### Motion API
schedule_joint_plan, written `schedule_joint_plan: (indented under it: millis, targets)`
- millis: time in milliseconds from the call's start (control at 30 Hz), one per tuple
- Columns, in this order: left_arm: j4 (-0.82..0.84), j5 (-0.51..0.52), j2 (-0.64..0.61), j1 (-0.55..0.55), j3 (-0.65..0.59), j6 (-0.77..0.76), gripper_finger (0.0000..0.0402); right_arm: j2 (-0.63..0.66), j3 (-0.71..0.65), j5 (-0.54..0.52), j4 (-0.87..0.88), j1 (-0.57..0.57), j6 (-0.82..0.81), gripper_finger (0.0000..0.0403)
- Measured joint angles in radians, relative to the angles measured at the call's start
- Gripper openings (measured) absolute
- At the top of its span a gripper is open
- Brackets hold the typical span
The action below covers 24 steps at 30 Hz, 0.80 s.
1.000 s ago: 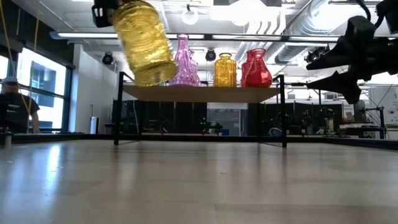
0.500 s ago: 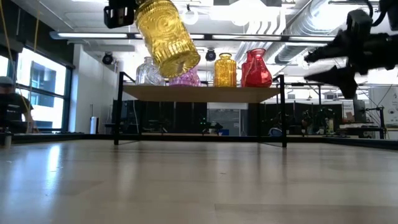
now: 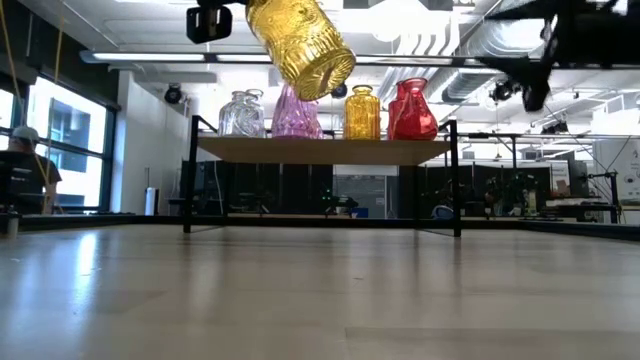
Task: Sort vases onto shelf
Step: Put the yellow vase on the shelf aligned with the other yellow vase
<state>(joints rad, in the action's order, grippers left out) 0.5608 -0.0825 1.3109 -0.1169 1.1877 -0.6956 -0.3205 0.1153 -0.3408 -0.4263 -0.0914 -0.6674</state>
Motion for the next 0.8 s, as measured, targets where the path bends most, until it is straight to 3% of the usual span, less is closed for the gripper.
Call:
schedule_joint_plan:
  millis: [133, 367, 800]
  targets:
    - [0.000, -0.018, 0.000, 0.013, 0.000, 0.000, 0.0034, -0.102, 0.108, 0.060, -0.005, 0.000, 0.085, 0.0226]
    - [-0.002, -0.020, 0.000, 0.014, 0.000, 0.000, 0.0035, -0.299, 0.305, 0.075, 0.045, 0.000, 0.246, 0.0226]
    - [-0.002, -0.031, 0.000, 0.014, 0.000, -0.008, 0.0035, -0.731, 0.604, 0.287, 0.094, 0.000, 0.415, 0.0226]
